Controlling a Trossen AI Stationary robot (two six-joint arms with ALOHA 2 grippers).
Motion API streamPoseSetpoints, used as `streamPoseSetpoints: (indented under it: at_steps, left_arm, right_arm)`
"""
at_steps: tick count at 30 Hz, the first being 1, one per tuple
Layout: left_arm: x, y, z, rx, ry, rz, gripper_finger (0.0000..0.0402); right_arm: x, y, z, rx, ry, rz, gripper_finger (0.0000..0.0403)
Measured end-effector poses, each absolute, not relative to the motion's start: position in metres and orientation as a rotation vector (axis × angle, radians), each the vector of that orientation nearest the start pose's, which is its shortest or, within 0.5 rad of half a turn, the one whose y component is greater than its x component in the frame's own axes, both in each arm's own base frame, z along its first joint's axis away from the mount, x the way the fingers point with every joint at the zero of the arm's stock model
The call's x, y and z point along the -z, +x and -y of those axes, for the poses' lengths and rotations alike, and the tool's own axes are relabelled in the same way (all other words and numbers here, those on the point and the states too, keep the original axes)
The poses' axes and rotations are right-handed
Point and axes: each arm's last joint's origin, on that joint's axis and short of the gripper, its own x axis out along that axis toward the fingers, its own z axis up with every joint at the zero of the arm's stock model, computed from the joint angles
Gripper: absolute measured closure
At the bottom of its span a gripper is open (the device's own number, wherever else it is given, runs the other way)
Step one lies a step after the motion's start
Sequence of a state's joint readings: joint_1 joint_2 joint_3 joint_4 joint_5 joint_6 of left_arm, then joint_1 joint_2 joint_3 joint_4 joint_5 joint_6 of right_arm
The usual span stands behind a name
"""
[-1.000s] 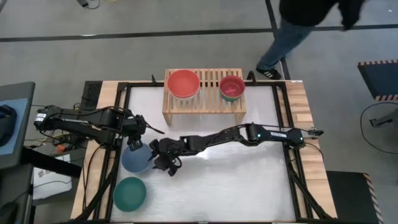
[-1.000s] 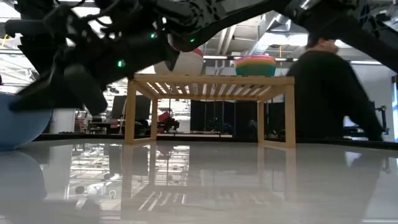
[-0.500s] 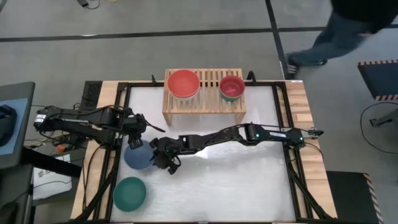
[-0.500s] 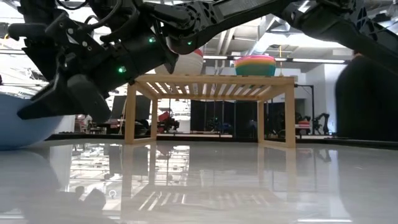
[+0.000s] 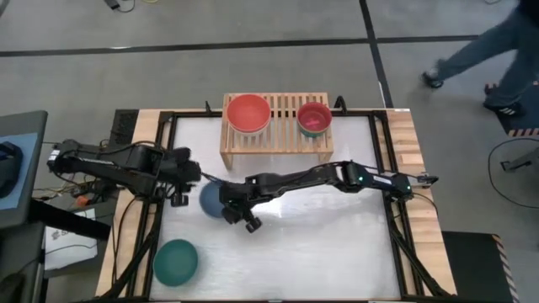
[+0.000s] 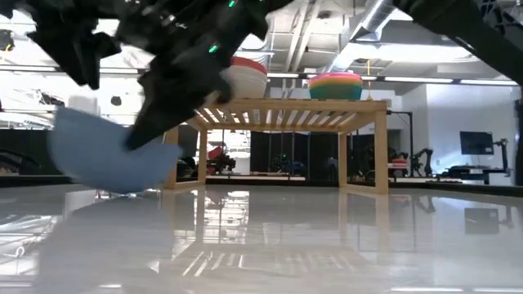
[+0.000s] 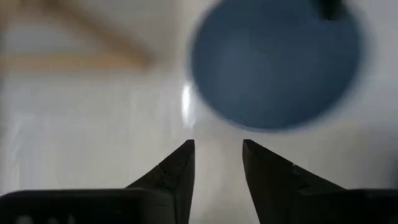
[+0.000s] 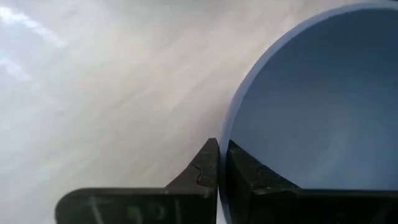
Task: Place and stack bowls onto a shelf
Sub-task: Stack the blue bowl on top of the orange bowl
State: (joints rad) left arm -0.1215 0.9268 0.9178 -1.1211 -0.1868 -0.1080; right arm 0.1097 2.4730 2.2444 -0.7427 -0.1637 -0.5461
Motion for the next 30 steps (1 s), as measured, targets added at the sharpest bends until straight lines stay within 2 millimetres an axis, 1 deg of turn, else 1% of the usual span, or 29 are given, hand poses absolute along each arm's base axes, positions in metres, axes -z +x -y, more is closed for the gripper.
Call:
streamPoseSetpoints:
  at_steps: [4, 7, 9, 11, 15, 19, 22, 25, 28, 30]
  left_arm:
    - [-0.284, 0.165, 0.031, 0.065, 0.159, -0.936, 0.0297]
    - [-0.276, 0.177, 0.044, 0.165, 0.269, -0.859, 0.0295]
    - [-0.265, 0.182, 0.052, 0.220, 0.340, -0.850, 0.0290]
    - [-0.255, 0.186, 0.058, 0.254, 0.379, -0.873, 0.0281]
    - [-0.238, 0.198, 0.064, 0.243, 0.427, -0.901, 0.0259]
    - [-0.223, 0.211, 0.068, 0.270, 0.490, -0.910, 0.0240]
    - [-0.210, 0.219, 0.071, 0.305, 0.535, -0.943, 0.0235]
    - [-0.199, 0.226, 0.074, 0.338, 0.572, -0.974, 0.0238]
    - [-0.191, 0.233, 0.078, 0.351, 0.617, -0.965, 0.0250]
    - [-0.187, 0.238, 0.081, 0.359, 0.663, -0.951, 0.0264]
  right_arm:
    - [-0.209, 0.511, -0.063, -0.597, -0.368, -0.971, 0.0371]
    - [-0.220, 0.503, -0.063, -0.620, -0.333, -1.004, 0.0364]
    - [-0.219, 0.497, -0.065, -0.621, -0.328, -1.065, 0.0364]
    - [-0.212, 0.493, -0.070, -0.626, -0.334, -1.113, 0.0368]
    - [-0.195, 0.483, -0.078, -0.661, -0.351, -1.191, 0.0371]
    - [-0.183, 0.477, -0.087, -0.646, -0.389, -1.242, 0.0361]
    - [-0.182, 0.475, -0.096, -0.615, -0.422, -1.257, 0.0361]
    - [-0.191, 0.471, -0.101, -0.595, -0.452, -1.246, 0.0362]
    - [-0.198, 0.469, -0.102, -0.585, -0.462, -1.239, 0.0361]
    - [-0.203, 0.467, -0.102, -0.581, -0.456, -1.241, 0.0357]
